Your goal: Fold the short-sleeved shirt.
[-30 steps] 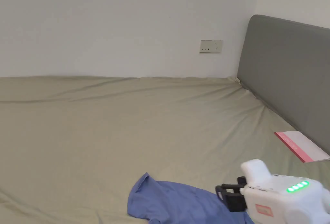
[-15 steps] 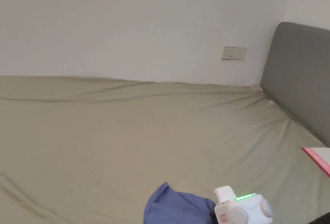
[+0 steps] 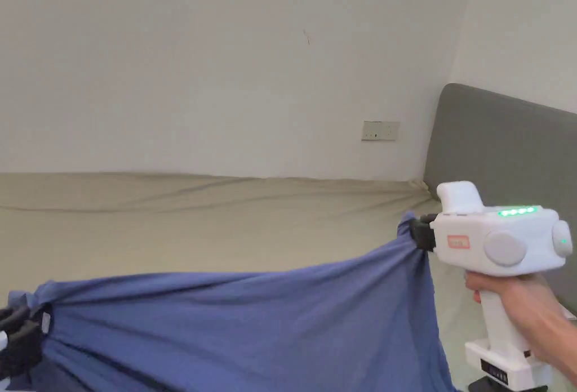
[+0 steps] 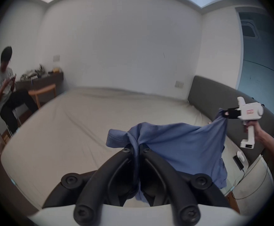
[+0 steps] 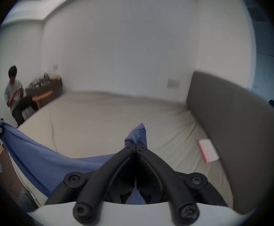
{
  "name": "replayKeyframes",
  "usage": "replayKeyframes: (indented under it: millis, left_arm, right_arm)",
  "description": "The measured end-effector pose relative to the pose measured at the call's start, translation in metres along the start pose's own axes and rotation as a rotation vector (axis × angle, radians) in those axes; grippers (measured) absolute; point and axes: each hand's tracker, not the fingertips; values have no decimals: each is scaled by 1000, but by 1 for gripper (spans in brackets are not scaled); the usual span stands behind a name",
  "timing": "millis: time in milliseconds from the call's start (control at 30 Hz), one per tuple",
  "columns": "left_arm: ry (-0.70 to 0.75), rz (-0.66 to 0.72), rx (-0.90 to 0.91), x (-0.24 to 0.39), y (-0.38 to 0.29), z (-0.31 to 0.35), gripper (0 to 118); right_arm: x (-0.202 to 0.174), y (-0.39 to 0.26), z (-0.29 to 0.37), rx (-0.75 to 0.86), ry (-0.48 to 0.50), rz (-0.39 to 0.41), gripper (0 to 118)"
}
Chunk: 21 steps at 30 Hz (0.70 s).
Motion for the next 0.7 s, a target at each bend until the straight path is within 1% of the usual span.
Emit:
replayKeyframes:
  millis: [133, 167, 200, 267, 300, 433, 600, 700]
  left_arm:
    - [15, -26, 121, -9, 72, 27, 4]
    - [-22, -5, 123, -9, 90, 31, 4]
    - [-22, -6, 155, -8, 109, 37, 4]
    - [-12, -45, 174, -3, 144, 41, 4]
    - [-3, -67, 208, -2, 158, 44, 4]
    - [31, -104, 246, 3, 211, 48, 4]
    - [42, -119, 252, 1, 252, 42, 4]
    - [52, -118, 235, -3, 265, 30, 4]
  right_arm:
    - [12, 75, 89, 155, -21, 8, 0]
    - [7, 90, 111, 177, -19, 19, 0]
    - [4, 106, 130, 211, -26, 34, 0]
    - [-3, 131, 157, 247, -55, 63, 0]
    - [-5, 141, 165, 268, -65, 66, 0]
    - [-14, 174, 194, 320, -71, 65, 0]
    - [-22, 195, 196, 333, -83, 75, 0]
    - [-22, 203, 184, 331, -69, 54, 0]
